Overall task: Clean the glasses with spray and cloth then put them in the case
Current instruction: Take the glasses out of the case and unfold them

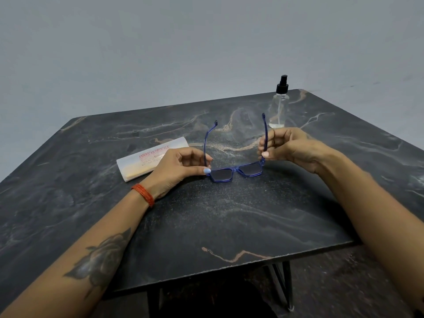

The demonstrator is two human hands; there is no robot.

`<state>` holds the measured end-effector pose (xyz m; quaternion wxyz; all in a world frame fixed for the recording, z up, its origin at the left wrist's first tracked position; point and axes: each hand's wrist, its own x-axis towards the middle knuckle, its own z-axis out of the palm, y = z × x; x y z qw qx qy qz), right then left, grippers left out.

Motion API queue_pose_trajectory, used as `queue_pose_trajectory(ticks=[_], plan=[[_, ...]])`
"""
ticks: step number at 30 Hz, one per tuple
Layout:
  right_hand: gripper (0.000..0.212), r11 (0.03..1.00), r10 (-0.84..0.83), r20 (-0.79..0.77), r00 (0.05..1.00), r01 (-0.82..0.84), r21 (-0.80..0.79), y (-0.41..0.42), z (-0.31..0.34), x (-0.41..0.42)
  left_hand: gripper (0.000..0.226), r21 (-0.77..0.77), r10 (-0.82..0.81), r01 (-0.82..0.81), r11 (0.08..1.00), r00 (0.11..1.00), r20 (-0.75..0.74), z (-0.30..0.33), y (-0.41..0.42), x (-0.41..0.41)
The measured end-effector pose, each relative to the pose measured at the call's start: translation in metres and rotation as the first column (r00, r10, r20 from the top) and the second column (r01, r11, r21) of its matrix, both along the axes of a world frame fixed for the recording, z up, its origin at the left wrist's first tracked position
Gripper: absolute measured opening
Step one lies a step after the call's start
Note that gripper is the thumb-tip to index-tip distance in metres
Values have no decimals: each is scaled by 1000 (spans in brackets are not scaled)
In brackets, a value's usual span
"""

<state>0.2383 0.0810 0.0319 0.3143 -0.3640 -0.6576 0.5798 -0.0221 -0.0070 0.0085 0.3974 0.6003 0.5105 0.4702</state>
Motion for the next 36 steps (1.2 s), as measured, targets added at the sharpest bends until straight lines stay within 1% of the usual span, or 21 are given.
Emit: queue_pose_trajectory(ticks=[3,6,9,11,12,14,16,18,21,24,26,29,31,32,34,36], plan=[[28,998,-20,79,997,14,67,-3,-2,-2,29,-4,2,-2,1000,1000,-19,-1,-2,1],[30,996,-26,138,990,14,86,-7,-2,-4,33,0,11,-11,1000,1000,-22,-2,-4,2],[39,998,-26,132,991,17,68,-12,-3,-2,39,7,19,-19,1000,1000,-15,-1,-8,3],[44,995,-57,123,991,46,87,-19,-5,3,44,2,28,-28,1000,1000,14,-1,-13,2],[45,991,-95,117,989,82,108,-25,-6,7,46,0,36,-36,999,999,25,-1,-17,1],[43,962,-223,89,971,205,179,-39,-9,13,51,10,59,-59,998,998,14,1,-27,-3],[37,899,-362,35,932,339,276,-56,-14,15,54,41,92,-91,995,995,-24,3,-40,-9],[30,851,-412,14,911,380,363,-73,-18,12,54,72,129,-126,989,991,-40,4,-51,-14],[25,844,-352,35,935,301,445,-95,-20,-6,50,125,176,-167,978,982,-67,4,-65,-20],[22,848,-238,20,971,198,492,-110,-15,-34,46,197,215,-190,962,970,-116,5,-75,-27],[22,828,-163,23,986,124,546,-117,-10,-56,45,269,259,-207,941,950,-173,7,-80,-33],[24,787,-48,29,998,20,617,-122,1,-90,41,418,366,-239,877,894,-258,12,-81,-46],[26,732,-12,26,1000,-9,681,-121,8,-114,41,513,440,-254,820,852,-282,17,-78,-57],[28,700,-12,23,1000,-8,714,-118,11,-127,42,551,473,-252,795,827,-305,20,-75,-63],[34,649,-25,5,1000,12,761,-111,15,-153,54,579,518,-243,778,770,-373,23,-65,-77],[46,604,-57,21,998,18,797,-99,17,-178,73,528,518,-253,811,729,-447,23,-52,-90]])
